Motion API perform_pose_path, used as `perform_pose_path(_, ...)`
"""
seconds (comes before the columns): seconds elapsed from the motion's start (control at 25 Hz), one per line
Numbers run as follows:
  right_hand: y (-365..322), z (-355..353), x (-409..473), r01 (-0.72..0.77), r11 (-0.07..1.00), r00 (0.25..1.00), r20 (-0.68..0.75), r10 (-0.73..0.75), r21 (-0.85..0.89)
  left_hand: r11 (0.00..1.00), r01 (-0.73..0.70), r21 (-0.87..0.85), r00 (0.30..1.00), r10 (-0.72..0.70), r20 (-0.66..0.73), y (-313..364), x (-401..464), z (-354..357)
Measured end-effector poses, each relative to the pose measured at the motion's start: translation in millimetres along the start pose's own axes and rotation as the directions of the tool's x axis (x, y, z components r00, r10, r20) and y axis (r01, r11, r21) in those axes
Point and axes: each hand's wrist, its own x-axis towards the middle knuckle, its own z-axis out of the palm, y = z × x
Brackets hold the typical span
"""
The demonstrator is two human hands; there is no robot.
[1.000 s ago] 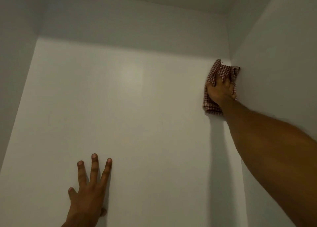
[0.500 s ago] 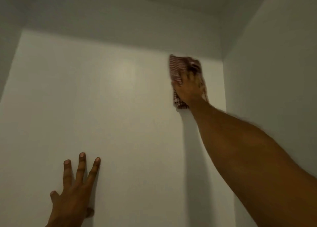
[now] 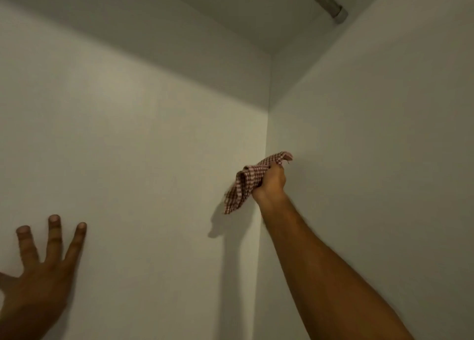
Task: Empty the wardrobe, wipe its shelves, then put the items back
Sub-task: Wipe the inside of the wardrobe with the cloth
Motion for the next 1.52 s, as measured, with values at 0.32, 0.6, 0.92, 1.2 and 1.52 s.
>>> perform_pose_path(0.32,-184.1,71.6,-58.1,0.724,-0.112,0.189,0.351,-0.917,-0.680,0.942,-0.288,0.170,0.908,0.325,-0.262,144.1,-5.3,-54.3)
perform_pose_path(0.6,-224.8,13.1,35.5,-0.003,-0.809,0.429,0.730,-0.532,-0.588,0.954,-0.186,0.234,0.949,0.236,-0.208,230.9,36.9,-94.8)
perform_pose_path(0.92,-124.9,50.4,122.7,0.253,-0.939,0.759,0.650,0.042,-0.234,0.986,-0.066,0.151,0.994,0.078,-0.075,249.4,59.0,-65.0)
perform_pose_path(1.2,-164.9,65.2,131.6,0.102,-0.992,0.714,0.700,0.021,-0.074,0.990,-0.107,0.088,0.983,0.119,-0.139,247.5,97.0,-30.2)
perform_pose_path(1.52,-418.2,91.9,5.5,-0.227,-0.780,0.288,0.725,-0.625,-0.583,0.890,-0.431,0.149,0.727,0.440,-0.527,231.4,145.5,17.2)
